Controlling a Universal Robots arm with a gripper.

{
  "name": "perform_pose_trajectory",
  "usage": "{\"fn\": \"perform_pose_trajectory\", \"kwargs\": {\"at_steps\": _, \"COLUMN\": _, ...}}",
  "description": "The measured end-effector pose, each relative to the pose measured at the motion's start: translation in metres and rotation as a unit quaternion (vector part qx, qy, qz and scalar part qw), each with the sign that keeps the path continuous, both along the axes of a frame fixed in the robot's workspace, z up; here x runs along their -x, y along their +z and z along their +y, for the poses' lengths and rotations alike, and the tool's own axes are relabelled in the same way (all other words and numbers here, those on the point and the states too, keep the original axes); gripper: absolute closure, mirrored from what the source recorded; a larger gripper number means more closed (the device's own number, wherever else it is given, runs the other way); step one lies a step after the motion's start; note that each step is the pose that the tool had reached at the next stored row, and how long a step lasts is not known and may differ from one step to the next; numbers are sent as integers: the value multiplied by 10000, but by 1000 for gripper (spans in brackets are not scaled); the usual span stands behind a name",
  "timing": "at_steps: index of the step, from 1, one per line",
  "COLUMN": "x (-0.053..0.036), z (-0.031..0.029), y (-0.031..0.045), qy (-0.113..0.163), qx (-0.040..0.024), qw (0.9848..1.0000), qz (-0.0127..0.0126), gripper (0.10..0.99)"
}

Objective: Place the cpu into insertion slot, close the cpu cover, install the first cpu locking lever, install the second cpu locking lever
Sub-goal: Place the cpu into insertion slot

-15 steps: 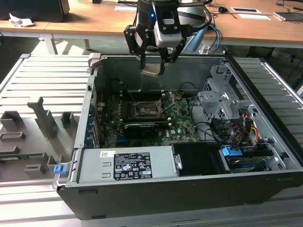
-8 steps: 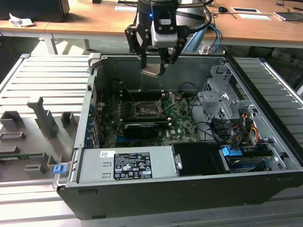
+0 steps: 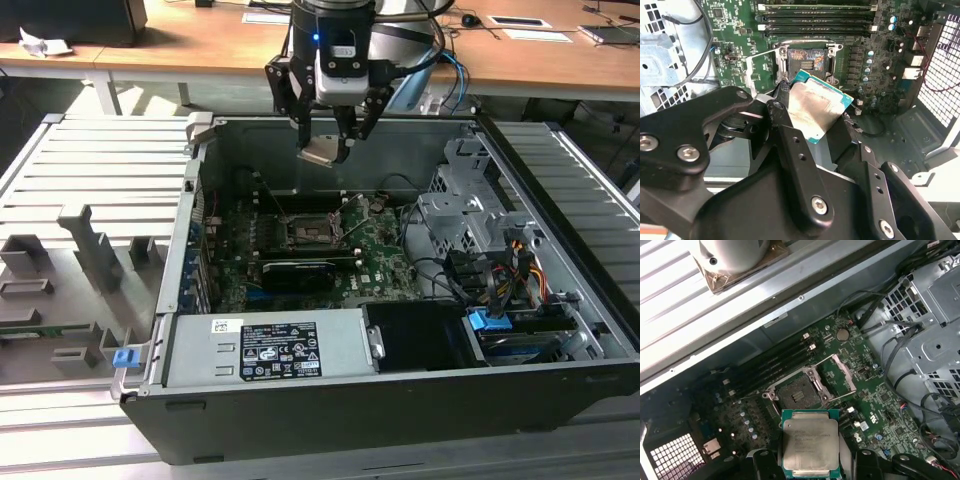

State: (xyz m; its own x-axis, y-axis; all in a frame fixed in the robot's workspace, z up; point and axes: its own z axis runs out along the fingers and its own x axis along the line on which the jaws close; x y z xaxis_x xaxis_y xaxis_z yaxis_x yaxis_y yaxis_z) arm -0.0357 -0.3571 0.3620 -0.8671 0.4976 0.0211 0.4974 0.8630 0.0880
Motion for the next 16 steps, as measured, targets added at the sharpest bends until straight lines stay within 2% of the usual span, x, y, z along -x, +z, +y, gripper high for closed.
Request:
{"fn": "perform_pose_trajectory", "kwargs": {"at_steps": 6, "x": 0, "z": 0, "y": -37, "qy": -42, "qx": 7, "qw": 10000, "qz": 0, "gripper": 545}}
{"fn": "perform_pose_trajectory", "kwargs": {"at_steps": 11, "x": 0, "z": 0, "y": -51, "qy": -285, "qx": 7, "qw": 9996, "qz": 0, "gripper": 545}}
{"fn": "perform_pose_trajectory", "kwargs": {"at_steps": 16, "x": 0, "z": 0, "y": -61, "qy": -575, "qx": 7, "qw": 9983, "qz": 1, "gripper": 545}}
